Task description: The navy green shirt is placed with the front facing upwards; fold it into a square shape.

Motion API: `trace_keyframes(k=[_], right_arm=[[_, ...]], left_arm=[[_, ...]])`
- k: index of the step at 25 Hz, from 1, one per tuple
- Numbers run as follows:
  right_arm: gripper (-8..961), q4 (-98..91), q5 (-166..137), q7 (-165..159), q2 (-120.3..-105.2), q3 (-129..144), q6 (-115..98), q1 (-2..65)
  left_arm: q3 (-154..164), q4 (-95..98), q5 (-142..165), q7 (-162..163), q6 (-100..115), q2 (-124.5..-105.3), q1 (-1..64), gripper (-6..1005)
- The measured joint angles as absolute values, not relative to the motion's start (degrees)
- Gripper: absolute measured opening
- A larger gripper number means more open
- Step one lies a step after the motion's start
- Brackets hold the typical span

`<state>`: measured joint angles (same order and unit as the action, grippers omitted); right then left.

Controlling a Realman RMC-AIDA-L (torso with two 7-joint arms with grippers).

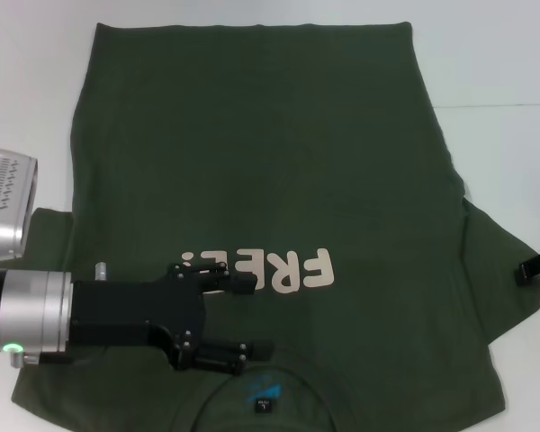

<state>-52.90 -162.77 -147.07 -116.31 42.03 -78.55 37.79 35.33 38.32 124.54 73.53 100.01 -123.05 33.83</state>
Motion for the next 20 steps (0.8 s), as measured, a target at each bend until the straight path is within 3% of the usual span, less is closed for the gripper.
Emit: trace_keyframes(k=[11,17,19,20], right_arm=[[423,-52.69,-162.77,-146.7,-116.28,42.18,-78.22,37.76],[216,-51.97,-162.83,-146.7,-116.28,43.0,-77.92,37.79],[31,-51.72,-162.84,-146.75,-116.27,43.35,-77.74,37.79],[31,-51.66,-162.87,-146.76,-116.22,43.44,-77.7,37.79]], left_arm=[[35.23,37.73,124.36,73.37,100.01,-123.04,33.54,903],[35.17,37.7,124.28,72.94,100.02,-123.04,33.4,902],[35.18,37.7,124.27,72.87,100.02,-123.04,33.4,902],[35.2,37.7,124.27,72.86,100.02,-123.05,33.4,902]])
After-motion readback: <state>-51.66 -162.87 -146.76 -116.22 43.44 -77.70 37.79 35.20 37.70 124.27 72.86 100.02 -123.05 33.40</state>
